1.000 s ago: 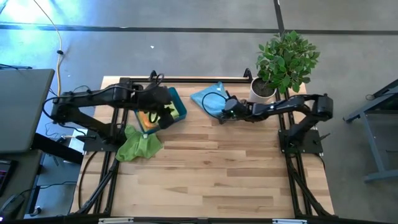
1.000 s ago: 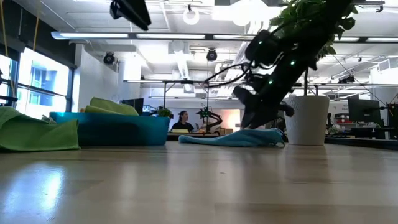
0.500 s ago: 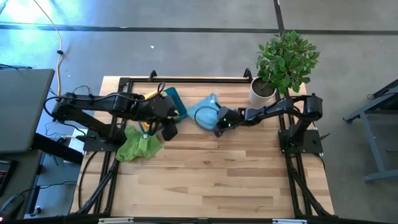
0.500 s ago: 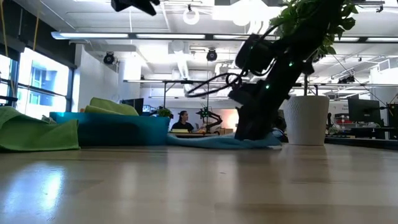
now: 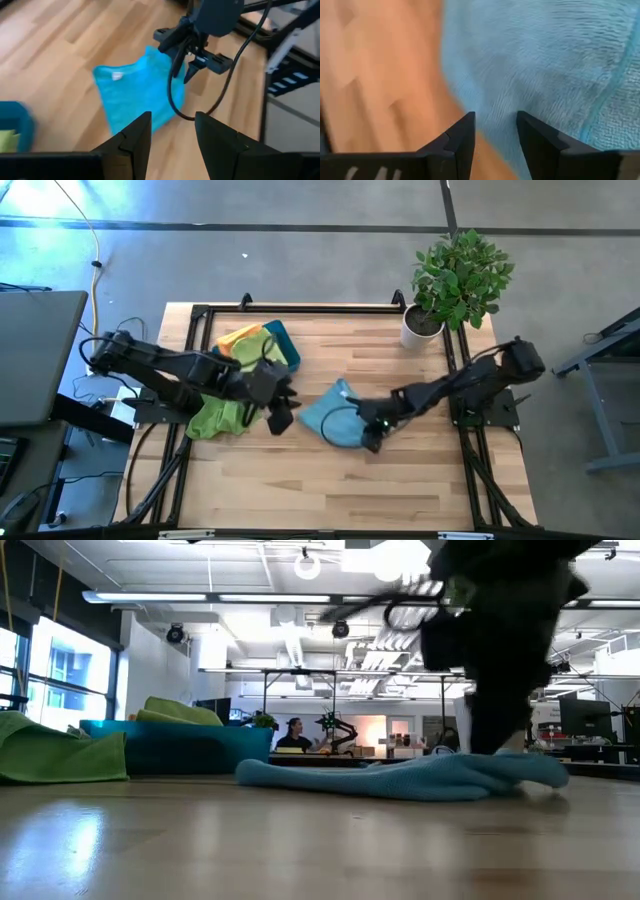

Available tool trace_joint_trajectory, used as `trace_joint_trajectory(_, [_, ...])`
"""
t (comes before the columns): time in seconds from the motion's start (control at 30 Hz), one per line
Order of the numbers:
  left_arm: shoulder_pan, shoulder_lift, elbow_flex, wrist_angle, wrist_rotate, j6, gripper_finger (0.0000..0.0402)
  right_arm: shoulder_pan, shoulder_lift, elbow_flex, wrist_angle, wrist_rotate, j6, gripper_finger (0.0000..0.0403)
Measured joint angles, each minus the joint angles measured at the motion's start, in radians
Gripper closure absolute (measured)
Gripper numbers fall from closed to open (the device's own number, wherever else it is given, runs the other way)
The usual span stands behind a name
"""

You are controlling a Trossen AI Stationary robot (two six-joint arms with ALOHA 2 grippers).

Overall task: Fold microfiber towels
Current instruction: Fold the blue microfiber cloth

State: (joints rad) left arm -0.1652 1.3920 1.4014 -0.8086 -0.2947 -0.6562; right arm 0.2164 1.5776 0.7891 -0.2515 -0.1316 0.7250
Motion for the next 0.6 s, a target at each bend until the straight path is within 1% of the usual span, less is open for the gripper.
trace_joint_trajectory(0.17, [-0.046, 0.051, 0.002, 0.034, 0.004, -0.007, 0.0261, 0.095, -0.088, 0.0, -0.004, 0.037, 0.056, 0.0265])
trace_joint_trajectory(0.3, [-0.065, 0.099, 0.001, 0.057, 0.006, 0.009, 0.0261, 0.164, -0.158, 0.0, -0.026, 0.098, 0.115, 0.0265])
trace_joint_trajectory(0.37, [-0.067, 0.119, 0.001, 0.055, 0.032, 0.064, 0.0261, 0.199, -0.185, 0.0, -0.07, 0.148, 0.124, 0.0265])
trace_joint_trajectory(0.47, [-0.066, 0.164, 0.001, 0.087, 0.089, 0.205, 0.0261, 0.241, -0.203, -0.009, -0.146, 0.228, 0.094, 0.0265])
trace_joint_trajectory(0.53, [-0.064, 0.192, 0.0, 0.108, 0.118, 0.301, 0.0263, 0.262, -0.203, -0.03, -0.162, 0.244, 0.062, 0.0265])
trace_joint_trajectory(0.6, [-0.055, 0.223, 0.003, 0.148, 0.152, 0.372, 0.0264, 0.274, -0.203, -0.059, -0.173, 0.244, 0.072, 0.0265])
